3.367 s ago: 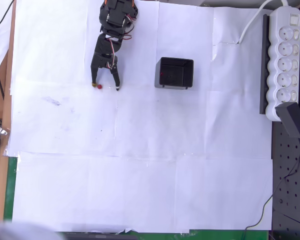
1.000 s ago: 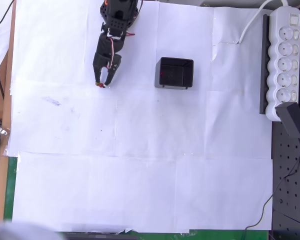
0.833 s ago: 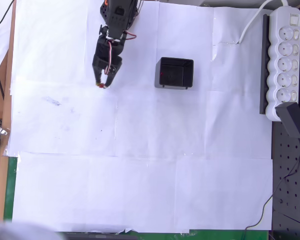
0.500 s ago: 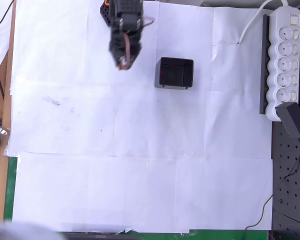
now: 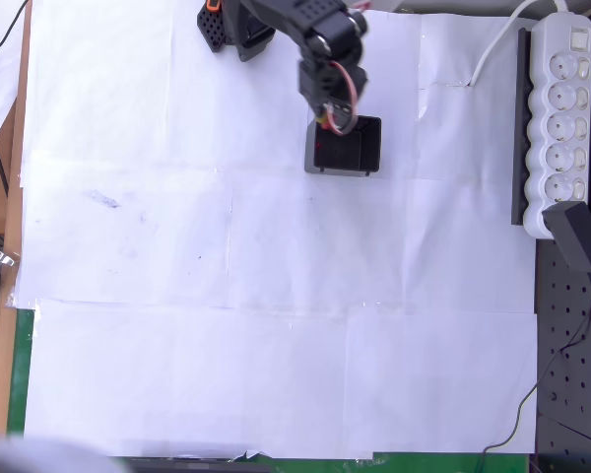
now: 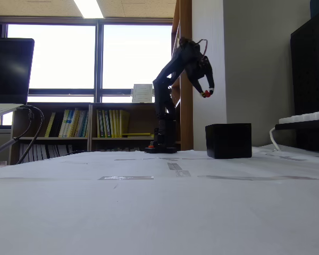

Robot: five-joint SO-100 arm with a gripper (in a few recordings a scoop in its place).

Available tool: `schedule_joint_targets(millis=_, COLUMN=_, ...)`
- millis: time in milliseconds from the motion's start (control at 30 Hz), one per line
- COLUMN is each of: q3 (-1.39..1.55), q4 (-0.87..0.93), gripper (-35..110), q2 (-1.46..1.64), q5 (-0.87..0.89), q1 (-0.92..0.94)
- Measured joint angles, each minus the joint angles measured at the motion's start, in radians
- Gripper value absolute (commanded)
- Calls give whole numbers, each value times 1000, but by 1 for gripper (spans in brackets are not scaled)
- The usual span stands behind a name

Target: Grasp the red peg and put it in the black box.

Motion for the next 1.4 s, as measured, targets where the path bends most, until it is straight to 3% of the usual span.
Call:
schedule_joint_targets(millis=267, q3=-26, q4=-192, gripper=7, q2=107, q5=87, q1=-61)
schedule_joint_targets(millis=467, q3=-149, q4=-324, gripper=45, q2=109, q5=87, q1=-52)
schedule_joint_targets(millis=700, q3=-173, q4=-287, gripper=80, q2=109, q5=87, q1=-35)
schedule_joint_targets(millis=933, q3=-189, q4=-262, gripper=79, q2=104, q5=37, q1=6)
schedule_joint_targets(millis=967, q3=-189, q4=-250, gripper=73, q2=101, q5=29, q1=15)
schedule_joint_targets(millis=1033, q3=-189, q4=-229, gripper=45, q2=87, q5=3, q1=31)
schedule_joint_targets(millis=1100, q3=-189, q4=-230, gripper=0, q2=69, q5=-31, q1=49)
schedule_joint_targets(millis=1400, q3=-184, q4=-202, gripper=0, q2=-74, q5=-91, q1=184)
